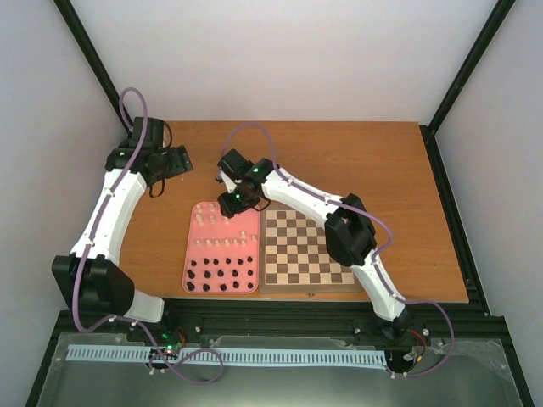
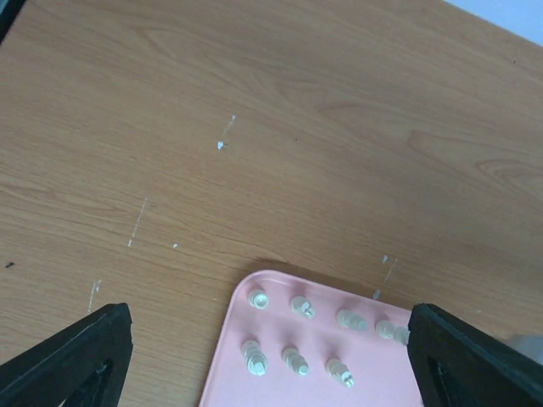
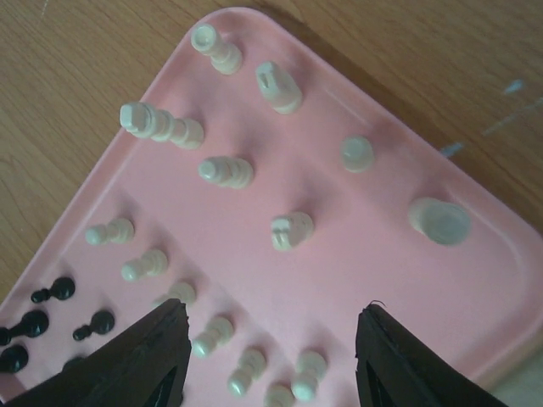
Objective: Set up the chess pieces on the board
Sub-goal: Pick up the chess piece from the storage box.
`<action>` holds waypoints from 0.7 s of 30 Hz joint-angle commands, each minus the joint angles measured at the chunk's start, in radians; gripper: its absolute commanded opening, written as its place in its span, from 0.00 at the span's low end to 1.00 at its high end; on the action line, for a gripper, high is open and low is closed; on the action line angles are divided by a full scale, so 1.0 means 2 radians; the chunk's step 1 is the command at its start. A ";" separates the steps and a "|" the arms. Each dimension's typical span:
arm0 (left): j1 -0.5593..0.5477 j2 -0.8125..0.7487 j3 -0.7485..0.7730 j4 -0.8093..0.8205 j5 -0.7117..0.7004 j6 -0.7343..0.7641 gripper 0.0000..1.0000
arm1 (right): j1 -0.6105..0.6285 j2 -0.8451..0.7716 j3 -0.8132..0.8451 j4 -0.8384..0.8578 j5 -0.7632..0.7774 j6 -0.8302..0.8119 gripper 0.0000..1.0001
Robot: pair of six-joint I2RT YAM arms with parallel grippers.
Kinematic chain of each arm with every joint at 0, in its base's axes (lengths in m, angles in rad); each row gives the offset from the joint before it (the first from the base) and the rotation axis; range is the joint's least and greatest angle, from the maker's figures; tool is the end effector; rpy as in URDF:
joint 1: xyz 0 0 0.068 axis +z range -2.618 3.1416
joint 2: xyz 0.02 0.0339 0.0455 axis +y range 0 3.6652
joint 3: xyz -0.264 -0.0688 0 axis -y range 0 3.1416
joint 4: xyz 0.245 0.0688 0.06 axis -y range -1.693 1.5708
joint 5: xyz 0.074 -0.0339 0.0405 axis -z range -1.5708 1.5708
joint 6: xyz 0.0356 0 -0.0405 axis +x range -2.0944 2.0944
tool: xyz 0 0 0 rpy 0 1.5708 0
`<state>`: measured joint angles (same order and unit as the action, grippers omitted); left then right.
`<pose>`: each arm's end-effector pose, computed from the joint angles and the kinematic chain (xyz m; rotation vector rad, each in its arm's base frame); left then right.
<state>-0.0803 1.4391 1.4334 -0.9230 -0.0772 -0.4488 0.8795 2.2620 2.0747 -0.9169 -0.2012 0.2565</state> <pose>0.2955 -0.0210 0.3461 -0.4895 2.4515 -0.1242 0.3064 0.3814 0.2330 -0.9203 2.6395 0.5950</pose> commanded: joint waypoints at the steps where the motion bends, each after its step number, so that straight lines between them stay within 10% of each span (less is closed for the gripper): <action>1: 0.002 -0.019 0.014 -0.011 -0.023 0.006 0.91 | 0.016 0.038 0.039 0.000 -0.025 0.016 0.53; 21: 0.004 -0.040 -0.020 0.006 -0.008 0.010 0.92 | 0.024 0.103 0.100 -0.028 0.038 0.026 0.46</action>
<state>-0.0784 1.3796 1.3964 -0.9340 -0.1017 -0.4473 0.9234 2.4310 2.2379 -0.9539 -0.1696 0.3008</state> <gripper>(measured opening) 0.916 0.458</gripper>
